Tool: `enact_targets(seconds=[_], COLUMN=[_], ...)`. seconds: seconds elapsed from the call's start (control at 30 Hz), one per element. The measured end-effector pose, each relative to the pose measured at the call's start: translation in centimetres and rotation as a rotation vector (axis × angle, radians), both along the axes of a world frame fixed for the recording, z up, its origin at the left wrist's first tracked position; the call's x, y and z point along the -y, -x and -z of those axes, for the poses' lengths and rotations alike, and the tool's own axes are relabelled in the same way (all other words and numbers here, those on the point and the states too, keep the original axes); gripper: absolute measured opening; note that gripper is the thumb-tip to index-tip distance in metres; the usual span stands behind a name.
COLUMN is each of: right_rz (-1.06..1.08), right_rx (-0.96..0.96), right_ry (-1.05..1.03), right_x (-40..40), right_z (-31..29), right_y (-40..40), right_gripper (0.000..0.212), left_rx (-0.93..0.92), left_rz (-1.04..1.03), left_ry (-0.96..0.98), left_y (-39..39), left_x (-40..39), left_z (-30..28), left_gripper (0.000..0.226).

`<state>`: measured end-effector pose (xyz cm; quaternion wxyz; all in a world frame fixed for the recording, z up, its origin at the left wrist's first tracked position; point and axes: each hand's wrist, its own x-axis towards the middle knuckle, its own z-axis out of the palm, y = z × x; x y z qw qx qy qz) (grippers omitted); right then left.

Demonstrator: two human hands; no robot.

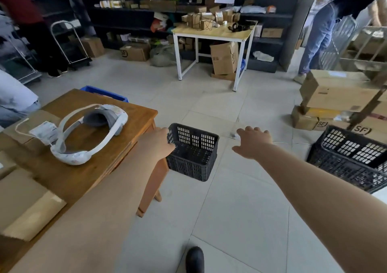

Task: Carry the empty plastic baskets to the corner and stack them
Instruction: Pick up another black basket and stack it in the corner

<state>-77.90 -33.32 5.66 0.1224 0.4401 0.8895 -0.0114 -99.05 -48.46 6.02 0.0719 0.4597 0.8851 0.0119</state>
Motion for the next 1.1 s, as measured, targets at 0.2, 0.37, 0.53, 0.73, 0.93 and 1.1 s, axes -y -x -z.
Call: enact_targets(seconds=[0.2,0.37,0.53,0.73,0.93,1.1], right_rz=[0.103,0.205,0.233,0.288,0.369,0.471], right_rx=[0.038,-0.035,-0.058,-0.1,-0.059,-0.013], right_ry=[0.124,0.299,0.4,0.552,0.711,0.838], right_x=[-8.4,-14.8,-23.0,-33.6,-40.1,-43.4], right_z=[3.5,7.1,10.7,14.1,21.3,30.8], right_y=[5.8,9.6,14.4,20.4,24.2,27.3], right_gripper=[0.061,0.062,0.062,0.065,0.057,0.058], left_rx=[0.13,0.242,0.242,0.295,0.301,0.404], left_rz=[0.033,-0.028,-0.053,-0.163,-0.266,-0.365], left_ry=[0.071,0.144,0.189,0.233,0.34,0.34], left_y=[7.7,11.7,15.7,21.7,26.9,29.7], left_x=[-9.4,-15.9,-23.7,-32.4,-39.0,-43.8], left_z=[4.4,8.5,11.5,14.5,20.8,30.5], left_gripper=[0.043,0.054,0.05,0.052,0.052,0.051])
